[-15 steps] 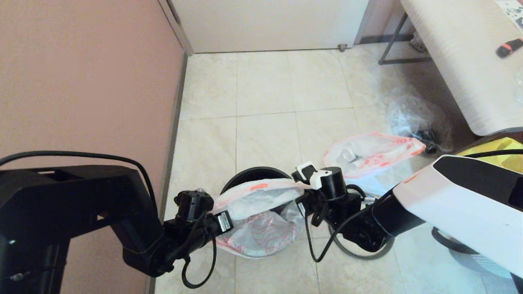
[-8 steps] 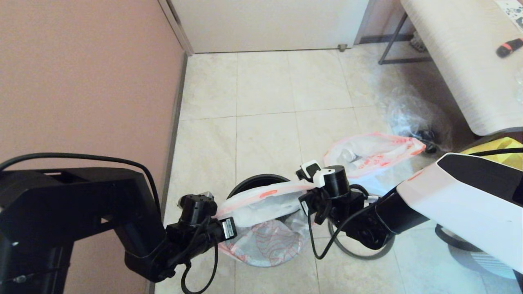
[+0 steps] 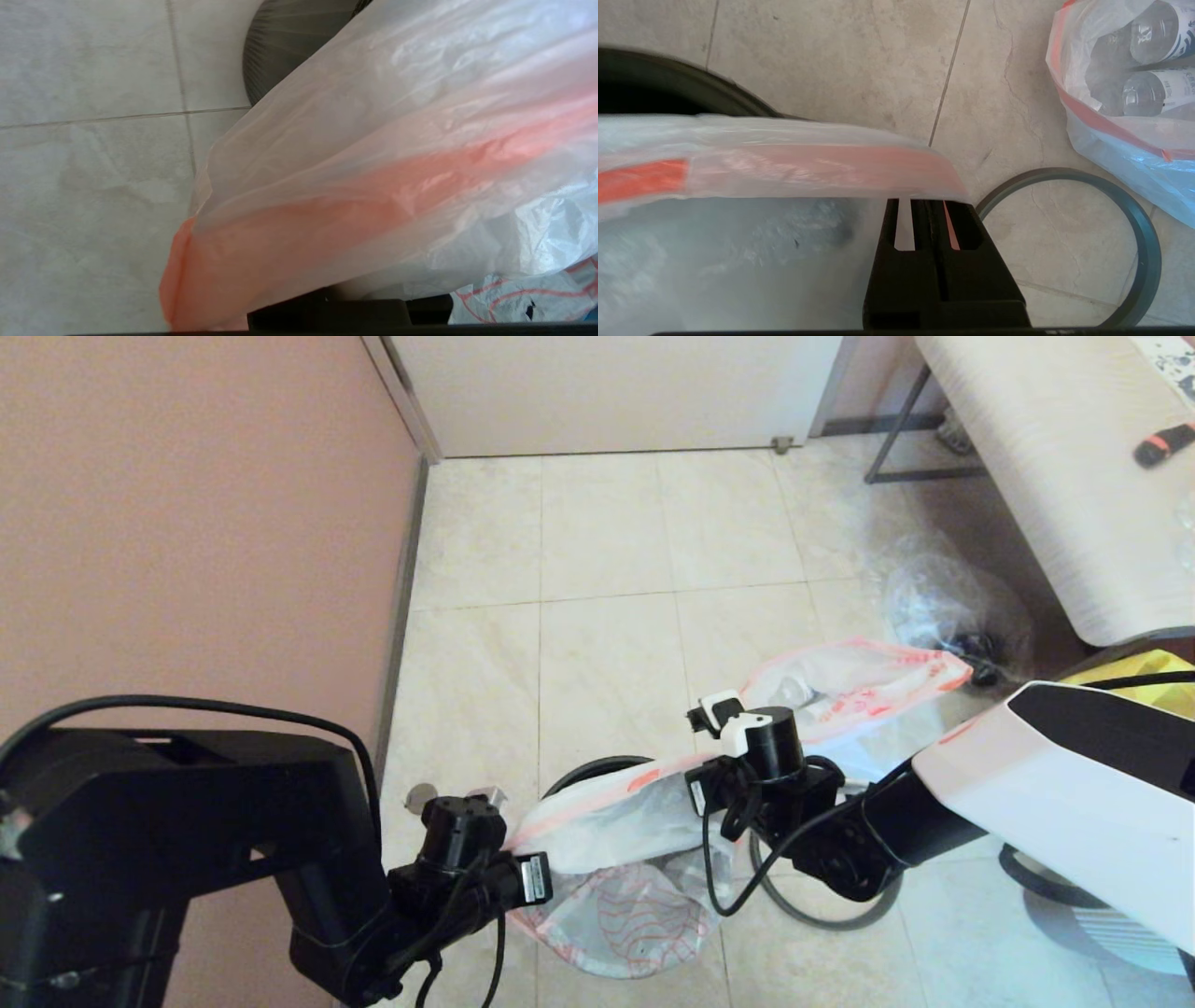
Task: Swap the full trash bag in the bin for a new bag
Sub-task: Put the new garbage bag on the trash can
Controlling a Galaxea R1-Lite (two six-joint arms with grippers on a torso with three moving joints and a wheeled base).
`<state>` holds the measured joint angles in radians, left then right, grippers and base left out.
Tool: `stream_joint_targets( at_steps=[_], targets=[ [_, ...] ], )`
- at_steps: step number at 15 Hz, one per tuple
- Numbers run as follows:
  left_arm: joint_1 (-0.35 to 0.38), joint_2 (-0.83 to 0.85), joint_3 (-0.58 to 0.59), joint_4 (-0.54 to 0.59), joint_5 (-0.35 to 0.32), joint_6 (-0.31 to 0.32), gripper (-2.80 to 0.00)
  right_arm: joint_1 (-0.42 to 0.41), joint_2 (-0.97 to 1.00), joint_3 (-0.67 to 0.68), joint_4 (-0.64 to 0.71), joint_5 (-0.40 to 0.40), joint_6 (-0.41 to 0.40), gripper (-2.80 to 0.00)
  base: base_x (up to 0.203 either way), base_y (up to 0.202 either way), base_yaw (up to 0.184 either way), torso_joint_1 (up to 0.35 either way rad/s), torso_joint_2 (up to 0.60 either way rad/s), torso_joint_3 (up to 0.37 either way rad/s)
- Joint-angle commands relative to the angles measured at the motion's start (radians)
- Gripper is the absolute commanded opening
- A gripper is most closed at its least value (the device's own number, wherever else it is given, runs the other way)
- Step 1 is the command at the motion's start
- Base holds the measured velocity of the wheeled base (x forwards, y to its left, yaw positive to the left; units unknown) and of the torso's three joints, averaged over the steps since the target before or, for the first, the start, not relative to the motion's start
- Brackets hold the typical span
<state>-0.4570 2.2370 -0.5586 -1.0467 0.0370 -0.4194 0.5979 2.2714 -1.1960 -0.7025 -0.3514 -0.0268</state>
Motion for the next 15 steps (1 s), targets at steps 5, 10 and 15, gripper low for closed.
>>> stream_joint_targets(
  at_steps=[5,10,15],
  targets=[
    [-0.011,0.016,0.005,-0.016,0.0,0.021,-2.8,0.051,0.008,-0.019,-0.003,0.003,0.002,-2.8,0.0,0.0,0.0,0.0,0.0,0.0],
    [-0.029,0.016,0.001,-0.021,-0.003,0.022,-2.8,0.092,0.038,-0.115,0.044,0.017,0.002,-2.8,0.0,0.0,0.0,0.0,0.0,0.0],
    [-0.055,0.016,0.0,-0.025,-0.005,0.022,-2.8,0.109,0.097,-0.252,0.134,0.02,0.001,-2.8,0.0,0.0,0.0,0.0,0.0,0.0]
  ],
)
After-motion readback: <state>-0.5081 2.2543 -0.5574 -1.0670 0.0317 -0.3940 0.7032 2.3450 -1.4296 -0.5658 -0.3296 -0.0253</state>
